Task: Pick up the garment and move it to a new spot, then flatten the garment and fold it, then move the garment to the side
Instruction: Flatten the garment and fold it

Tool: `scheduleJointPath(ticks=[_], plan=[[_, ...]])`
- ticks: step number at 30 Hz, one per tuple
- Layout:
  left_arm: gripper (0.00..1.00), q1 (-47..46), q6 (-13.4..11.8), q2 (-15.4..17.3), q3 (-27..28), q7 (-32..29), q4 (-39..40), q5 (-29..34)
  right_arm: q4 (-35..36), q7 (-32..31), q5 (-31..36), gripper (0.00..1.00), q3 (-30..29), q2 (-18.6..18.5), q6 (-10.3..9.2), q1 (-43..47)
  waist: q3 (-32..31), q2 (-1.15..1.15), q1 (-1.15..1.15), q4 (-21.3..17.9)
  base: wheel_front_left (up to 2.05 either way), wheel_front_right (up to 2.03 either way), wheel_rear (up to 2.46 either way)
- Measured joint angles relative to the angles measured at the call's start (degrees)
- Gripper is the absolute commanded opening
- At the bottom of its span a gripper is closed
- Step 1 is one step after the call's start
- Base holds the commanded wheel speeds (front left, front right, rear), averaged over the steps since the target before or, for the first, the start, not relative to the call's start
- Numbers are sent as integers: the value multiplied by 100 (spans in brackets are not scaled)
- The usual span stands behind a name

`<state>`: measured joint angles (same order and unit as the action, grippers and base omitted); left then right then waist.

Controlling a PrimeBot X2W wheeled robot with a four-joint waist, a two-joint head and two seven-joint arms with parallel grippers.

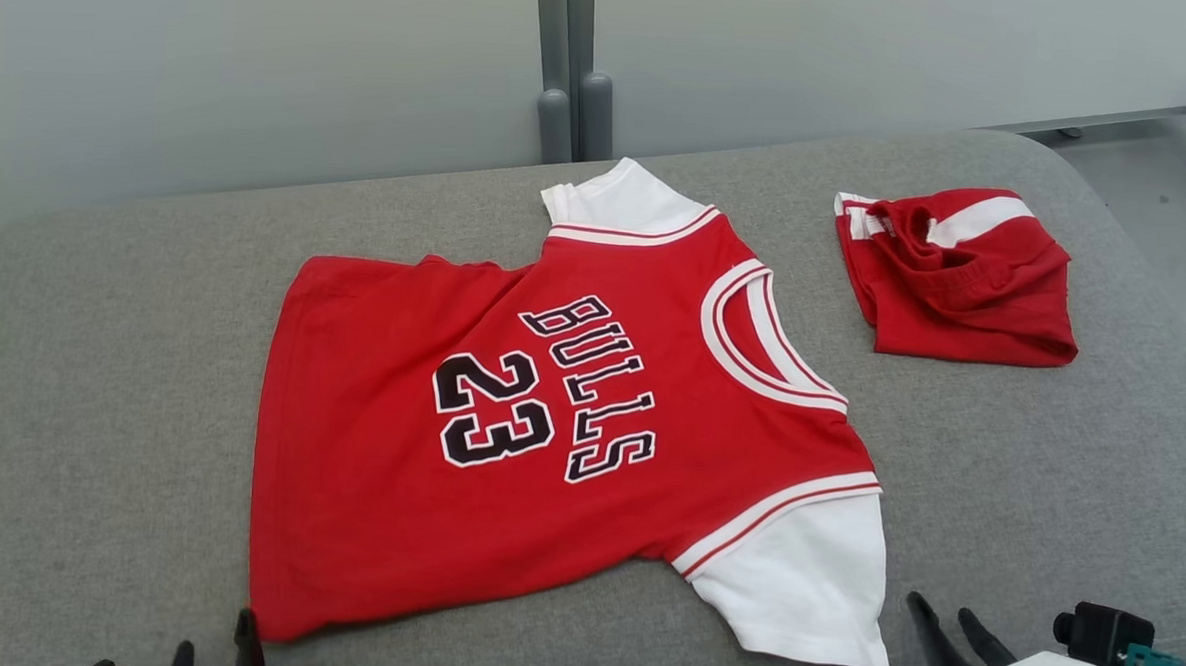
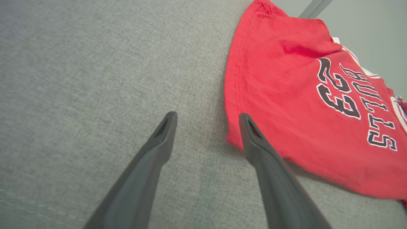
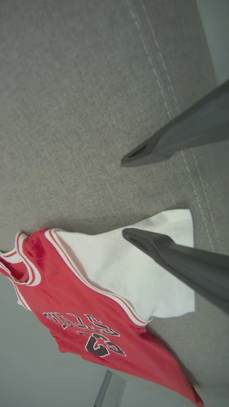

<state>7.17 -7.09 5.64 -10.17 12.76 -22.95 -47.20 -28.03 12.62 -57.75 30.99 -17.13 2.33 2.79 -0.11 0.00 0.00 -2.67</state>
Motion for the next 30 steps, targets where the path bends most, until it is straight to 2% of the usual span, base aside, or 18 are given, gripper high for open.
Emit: scheduleJointPath(ticks=[10,14,17,20,30], plan=[[100,-5,-1,319,247,149,334,1026,321,151,955,100,-188,-389,-254,-603,-68,0,0,-31,0,0,0],[100,-28,-1,282,255,149,625,1383,628,156,1422,100,-271,-471,-458,-894,-96,0,0,-33,0,0,0],[100,-125,-1,105,346,149,982,1697,1149,156,1867,100,-544,-435,-599,-1128,-122,0,0,-27,0,0,0],[100,-207,-1,36,391,149,1212,1907,1485,158,2108,100,-662,-377,-619,-1244,-138,0,0,-24,0,0,0],[100,-194,-1,-110,278,149,1480,2407,1973,181,2637,100,-734,-49,-758,-1131,-193,0,0,-26,0,0,0]])
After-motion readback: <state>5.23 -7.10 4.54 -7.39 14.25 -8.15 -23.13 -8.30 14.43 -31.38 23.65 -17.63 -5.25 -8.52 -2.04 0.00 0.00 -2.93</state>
